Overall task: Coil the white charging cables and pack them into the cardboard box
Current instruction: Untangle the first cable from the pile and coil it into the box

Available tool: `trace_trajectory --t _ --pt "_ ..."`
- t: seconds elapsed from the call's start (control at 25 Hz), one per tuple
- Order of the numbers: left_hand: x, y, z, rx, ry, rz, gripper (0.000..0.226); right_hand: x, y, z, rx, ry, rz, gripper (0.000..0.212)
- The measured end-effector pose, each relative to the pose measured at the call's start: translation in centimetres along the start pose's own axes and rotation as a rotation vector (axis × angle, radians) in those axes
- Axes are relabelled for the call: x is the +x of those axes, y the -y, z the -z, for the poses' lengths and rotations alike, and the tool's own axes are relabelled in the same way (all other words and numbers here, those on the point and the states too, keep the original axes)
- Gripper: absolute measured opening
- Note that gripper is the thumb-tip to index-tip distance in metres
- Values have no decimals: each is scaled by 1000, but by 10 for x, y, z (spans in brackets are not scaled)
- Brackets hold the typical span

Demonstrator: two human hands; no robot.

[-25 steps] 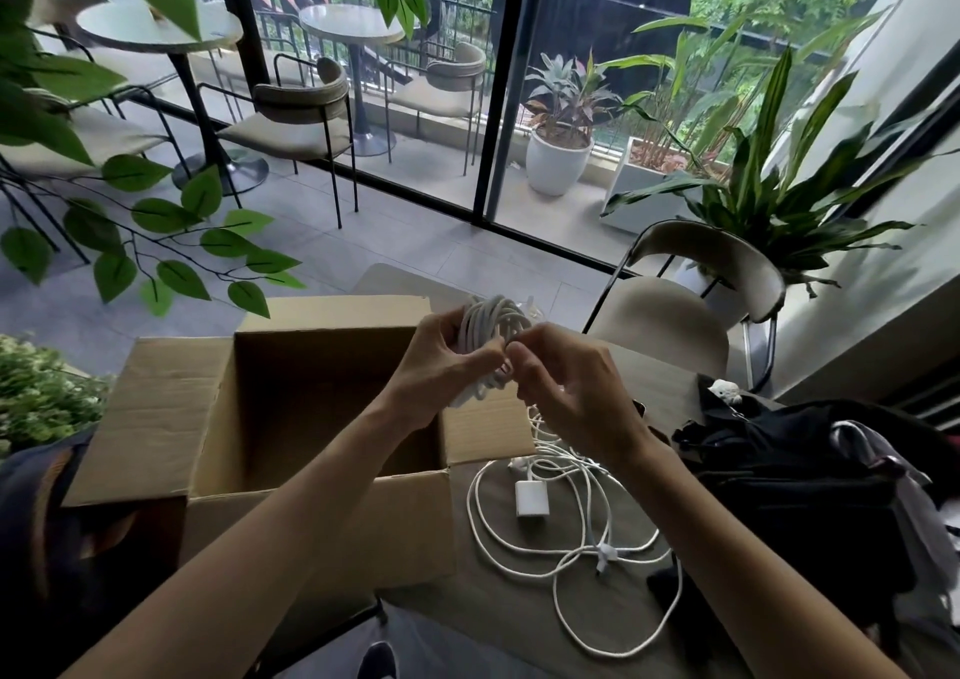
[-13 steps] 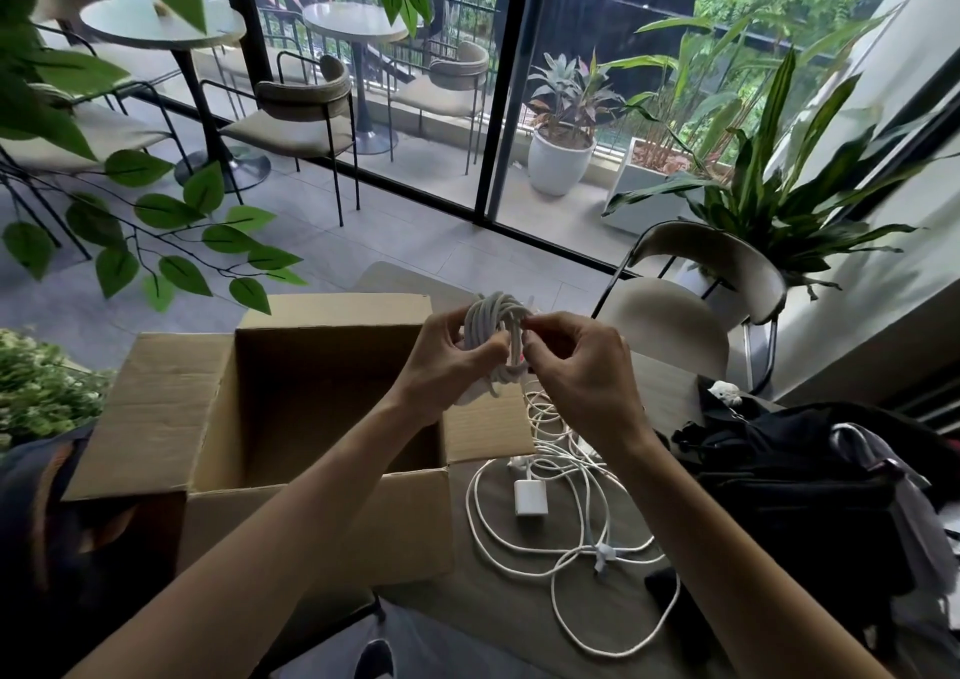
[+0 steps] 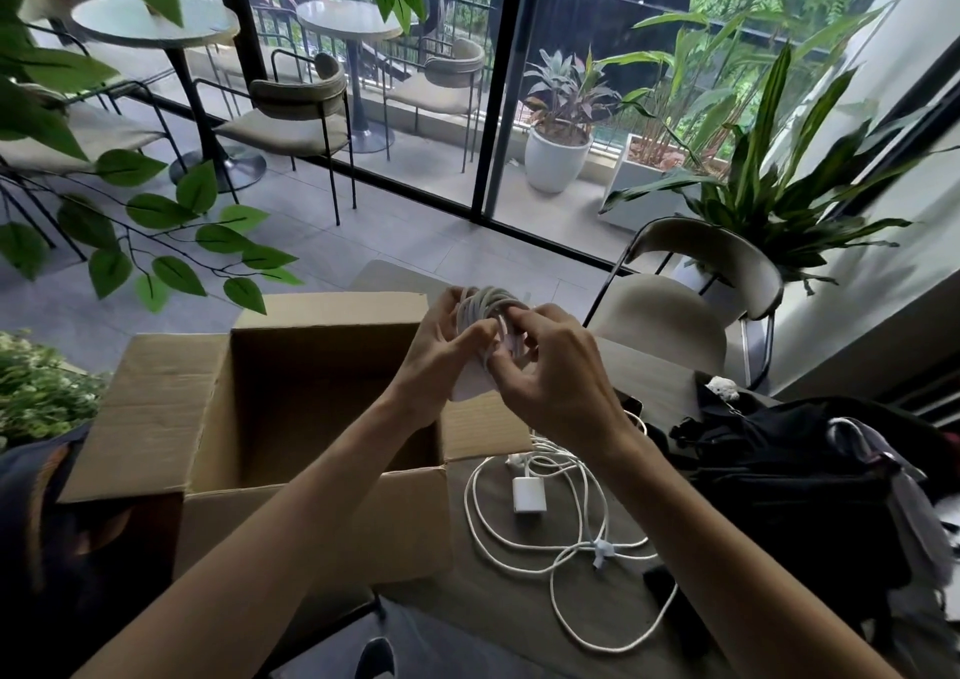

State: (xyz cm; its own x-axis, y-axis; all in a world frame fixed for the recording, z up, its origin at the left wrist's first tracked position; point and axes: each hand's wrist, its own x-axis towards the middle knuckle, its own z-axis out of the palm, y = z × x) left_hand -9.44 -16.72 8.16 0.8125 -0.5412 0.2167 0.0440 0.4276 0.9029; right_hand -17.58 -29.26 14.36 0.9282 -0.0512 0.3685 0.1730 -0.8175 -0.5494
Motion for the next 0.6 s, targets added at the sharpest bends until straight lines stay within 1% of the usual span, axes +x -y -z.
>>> trace_trajectory --t 0.16,0.24,0.32,0.4,0.52,0.6 --pt "1 1 1 20 3 17 51 -1 -5 0 -156 110 81 23" --pt "4 -1 3 42 20 8 46 0 -9 3 -240 165 153 23" --pt "5 -3 5 75 60 9 38 0 -12 9 -294 182 204 27" --pt "5 -6 4 93 71 16 32 -1 -14 16 -293 114 224 31" --pt "4 -6 -2 16 42 68 34 2 -17 22 -223 -49 277 17" --pt "6 -7 -7 -74 1 130 40 6 -20 25 -162 -121 268 13"
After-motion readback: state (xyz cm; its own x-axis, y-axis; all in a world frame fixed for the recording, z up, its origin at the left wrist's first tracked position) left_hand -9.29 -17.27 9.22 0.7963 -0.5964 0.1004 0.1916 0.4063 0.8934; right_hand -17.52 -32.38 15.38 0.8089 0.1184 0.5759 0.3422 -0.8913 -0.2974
